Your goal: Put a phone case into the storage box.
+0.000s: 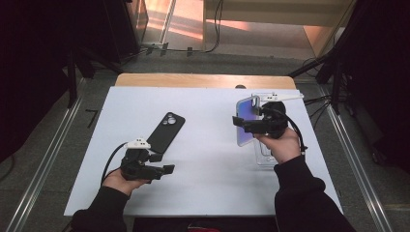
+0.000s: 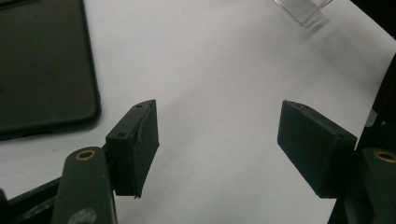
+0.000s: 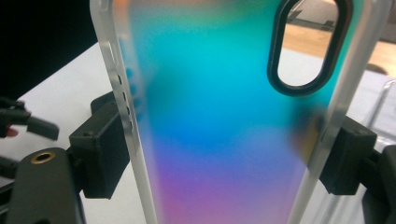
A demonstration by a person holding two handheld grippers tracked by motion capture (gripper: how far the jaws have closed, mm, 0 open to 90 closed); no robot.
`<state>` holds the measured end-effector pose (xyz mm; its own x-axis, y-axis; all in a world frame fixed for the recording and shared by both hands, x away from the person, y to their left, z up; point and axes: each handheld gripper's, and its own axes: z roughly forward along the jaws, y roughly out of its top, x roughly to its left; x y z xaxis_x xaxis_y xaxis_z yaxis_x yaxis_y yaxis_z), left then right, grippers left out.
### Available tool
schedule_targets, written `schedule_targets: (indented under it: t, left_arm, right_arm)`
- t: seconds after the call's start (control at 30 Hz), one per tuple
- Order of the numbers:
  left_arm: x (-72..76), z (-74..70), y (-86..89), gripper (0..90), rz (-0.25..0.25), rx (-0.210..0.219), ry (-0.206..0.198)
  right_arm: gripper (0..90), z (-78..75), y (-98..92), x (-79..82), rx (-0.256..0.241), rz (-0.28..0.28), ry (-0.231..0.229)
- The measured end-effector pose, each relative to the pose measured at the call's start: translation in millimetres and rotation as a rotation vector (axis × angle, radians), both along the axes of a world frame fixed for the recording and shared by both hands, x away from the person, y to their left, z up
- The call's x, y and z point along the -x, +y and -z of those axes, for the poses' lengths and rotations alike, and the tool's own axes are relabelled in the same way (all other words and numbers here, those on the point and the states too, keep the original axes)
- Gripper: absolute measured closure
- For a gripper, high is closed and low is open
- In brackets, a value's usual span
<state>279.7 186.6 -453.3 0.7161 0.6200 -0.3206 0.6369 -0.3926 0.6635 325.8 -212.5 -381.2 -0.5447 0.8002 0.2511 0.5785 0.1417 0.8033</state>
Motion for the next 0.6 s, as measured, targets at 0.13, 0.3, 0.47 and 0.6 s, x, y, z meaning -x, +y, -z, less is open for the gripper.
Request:
schedule_targets:
  t: [0.13,0.3,0.47,0.6]
  left_arm:
    - [2.0,0.0,3.1,29.4,-0.009,-0.003,-0.002]
    - [2.9,0.4,6.0,29.4,-0.018,0.001,0.003]
    - [2.3,1.2,7.8,29.4,-0.024,0.003,0.007]
    - [1.4,1.5,8.1,29.4,-0.026,0.005,0.008]
  right_arm:
    - [15.9,-4.7,-10.4,-4.6,-0.004,0.037,-0.010]
    - [15.9,-8.1,-22.2,-10.6,-0.011,0.071,-0.018]
    - [15.9,-6.9,-34.2,-18.5,-0.012,0.119,-0.018]
    - [15.9,-4.6,-44.1,-24.9,0.006,0.175,-0.026]
